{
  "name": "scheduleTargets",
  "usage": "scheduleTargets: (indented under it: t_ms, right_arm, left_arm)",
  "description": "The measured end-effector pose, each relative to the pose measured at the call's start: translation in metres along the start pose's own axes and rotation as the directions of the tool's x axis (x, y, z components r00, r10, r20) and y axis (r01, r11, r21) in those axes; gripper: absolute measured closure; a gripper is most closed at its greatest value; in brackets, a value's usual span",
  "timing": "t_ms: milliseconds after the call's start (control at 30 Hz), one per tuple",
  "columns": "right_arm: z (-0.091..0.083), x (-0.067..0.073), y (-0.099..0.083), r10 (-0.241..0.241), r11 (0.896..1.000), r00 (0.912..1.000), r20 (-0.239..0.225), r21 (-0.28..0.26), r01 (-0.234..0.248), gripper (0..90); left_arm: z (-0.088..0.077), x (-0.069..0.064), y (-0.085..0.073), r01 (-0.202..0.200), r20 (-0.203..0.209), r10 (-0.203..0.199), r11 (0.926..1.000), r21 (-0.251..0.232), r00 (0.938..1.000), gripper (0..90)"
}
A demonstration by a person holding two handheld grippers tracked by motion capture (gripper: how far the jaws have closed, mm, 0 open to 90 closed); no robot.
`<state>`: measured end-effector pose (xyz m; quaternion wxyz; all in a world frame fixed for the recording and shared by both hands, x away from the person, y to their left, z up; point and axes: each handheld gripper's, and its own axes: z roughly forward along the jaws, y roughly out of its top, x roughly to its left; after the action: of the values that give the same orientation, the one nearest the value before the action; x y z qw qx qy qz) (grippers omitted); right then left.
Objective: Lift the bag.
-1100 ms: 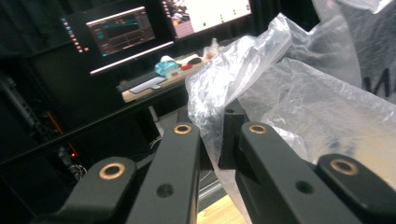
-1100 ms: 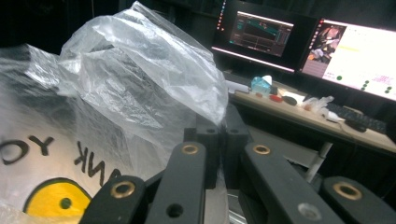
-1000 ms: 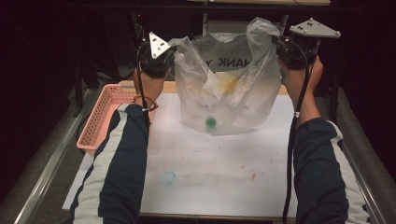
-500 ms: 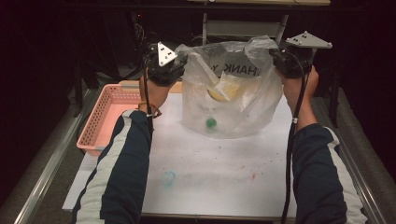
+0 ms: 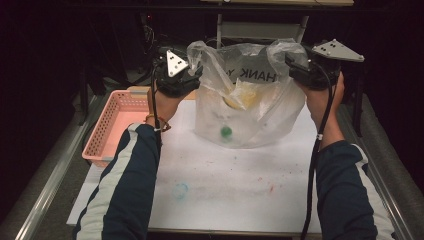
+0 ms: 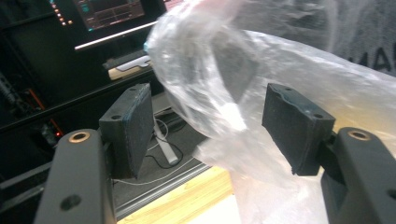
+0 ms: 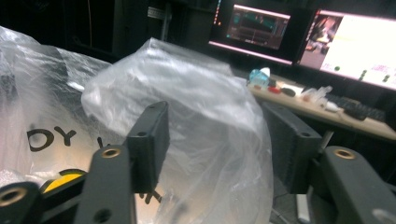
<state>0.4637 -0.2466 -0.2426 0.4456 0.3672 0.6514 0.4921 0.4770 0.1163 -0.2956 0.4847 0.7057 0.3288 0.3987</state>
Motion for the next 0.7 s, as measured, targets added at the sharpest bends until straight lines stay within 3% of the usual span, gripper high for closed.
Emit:
scheduleTargets:
  t_ms: [200, 367, 400, 533, 700]
  right_arm:
    - [-0.015, 0.001, 0.005, -0.026, 0.999, 0.9995, -0.018, -0.043, 0.025, 35.5]
    - [-0.024, 0.002, 0.004, -0.004, 0.999, 0.9989, -0.047, -0.054, 0.001, 28.3]
    - [-0.025, 0.003, 0.004, -0.006, 0.998, 0.9985, -0.054, -0.055, 0.003, 26.7]
    - [-0.033, 0.01, 0.003, -0.035, 0.997, 0.999, -0.029, -0.075, 0.033, 22.8]
    - [-0.041, 0.017, 0.0, -0.045, 0.996, 0.9981, -0.043, -0.082, 0.042, 20.3]
  left_arm:
    - [-0.008, -0.007, -0.006, -0.017, 0.021, 0.017, 0.9998, -0.005, 0.9996, 30.8]
    - [-0.018, -0.011, -0.01, -0.058, 0.015, 0.058, 0.9983, -0.009, 0.9982, 27.8]
    - [-0.02, -0.012, -0.011, -0.05, 0.026, 0.05, 0.9987, -0.005, 0.9984, 27.2]
    - [-0.028, -0.016, -0.016, -0.066, 0.036, 0.066, 0.9978, -0.009, 0.9972, 23.9]
    - [-0.039, -0.021, -0.025, -0.089, 0.052, 0.09, 0.9958, -0.02, 0.9946, 23.8]
